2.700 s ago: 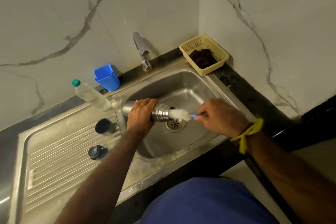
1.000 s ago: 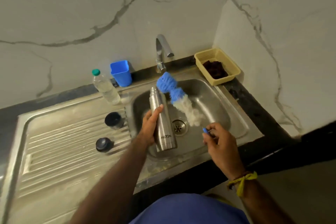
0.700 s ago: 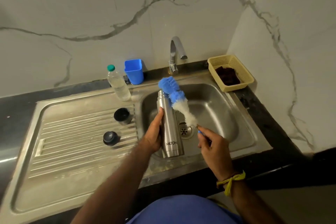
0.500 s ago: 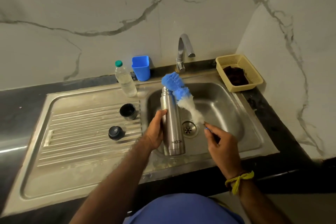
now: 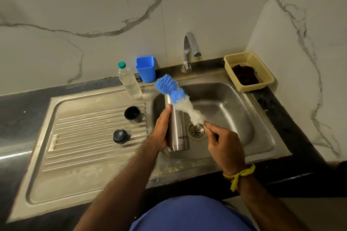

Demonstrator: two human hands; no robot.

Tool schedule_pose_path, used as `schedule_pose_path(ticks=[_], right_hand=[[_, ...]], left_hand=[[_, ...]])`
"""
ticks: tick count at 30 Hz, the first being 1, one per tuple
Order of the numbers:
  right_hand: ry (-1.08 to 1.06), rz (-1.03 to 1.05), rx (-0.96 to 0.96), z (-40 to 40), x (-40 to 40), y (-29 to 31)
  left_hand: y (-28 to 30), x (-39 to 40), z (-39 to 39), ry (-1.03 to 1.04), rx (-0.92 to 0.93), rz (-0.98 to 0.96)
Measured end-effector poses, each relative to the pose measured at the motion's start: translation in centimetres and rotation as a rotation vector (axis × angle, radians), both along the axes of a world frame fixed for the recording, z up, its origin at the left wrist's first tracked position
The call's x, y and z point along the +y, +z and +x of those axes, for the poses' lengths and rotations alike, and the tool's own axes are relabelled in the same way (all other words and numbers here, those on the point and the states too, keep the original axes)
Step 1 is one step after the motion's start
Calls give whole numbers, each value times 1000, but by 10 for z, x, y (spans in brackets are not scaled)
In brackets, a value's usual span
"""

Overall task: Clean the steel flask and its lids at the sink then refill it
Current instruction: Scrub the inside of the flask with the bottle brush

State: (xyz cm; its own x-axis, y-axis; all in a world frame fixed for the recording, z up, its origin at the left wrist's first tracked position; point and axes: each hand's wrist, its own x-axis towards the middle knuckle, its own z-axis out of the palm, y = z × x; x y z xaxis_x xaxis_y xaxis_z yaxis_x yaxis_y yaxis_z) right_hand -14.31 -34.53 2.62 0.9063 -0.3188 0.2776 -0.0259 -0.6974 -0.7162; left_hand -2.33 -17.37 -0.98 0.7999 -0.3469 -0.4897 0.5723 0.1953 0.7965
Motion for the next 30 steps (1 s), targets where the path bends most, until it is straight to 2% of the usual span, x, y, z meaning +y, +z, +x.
schedule_pose_path(ticks=[9,12,14,19,23,27,30], right_hand=[[-11,66,14,1,8,-11],[-25,79,22,-19,4,-12],[-63,103,13,-13,6,-14],[-1,81,-4,-12,17,-16],[-73,114,-1,-20,11,-16],[9,104,1,-18,23,-18],[-52,133,-9,-33,12,-17]], left_hand=[[0,4,6,3,94,-31],[-2,15,13,55,87,-45],[-2,15,12,18,86,-57],[2,14,23,42,40,-82],[3,27,34,43,45,-79],[8,23,39,85,59,-143],[10,29,46,112,58,-115]])
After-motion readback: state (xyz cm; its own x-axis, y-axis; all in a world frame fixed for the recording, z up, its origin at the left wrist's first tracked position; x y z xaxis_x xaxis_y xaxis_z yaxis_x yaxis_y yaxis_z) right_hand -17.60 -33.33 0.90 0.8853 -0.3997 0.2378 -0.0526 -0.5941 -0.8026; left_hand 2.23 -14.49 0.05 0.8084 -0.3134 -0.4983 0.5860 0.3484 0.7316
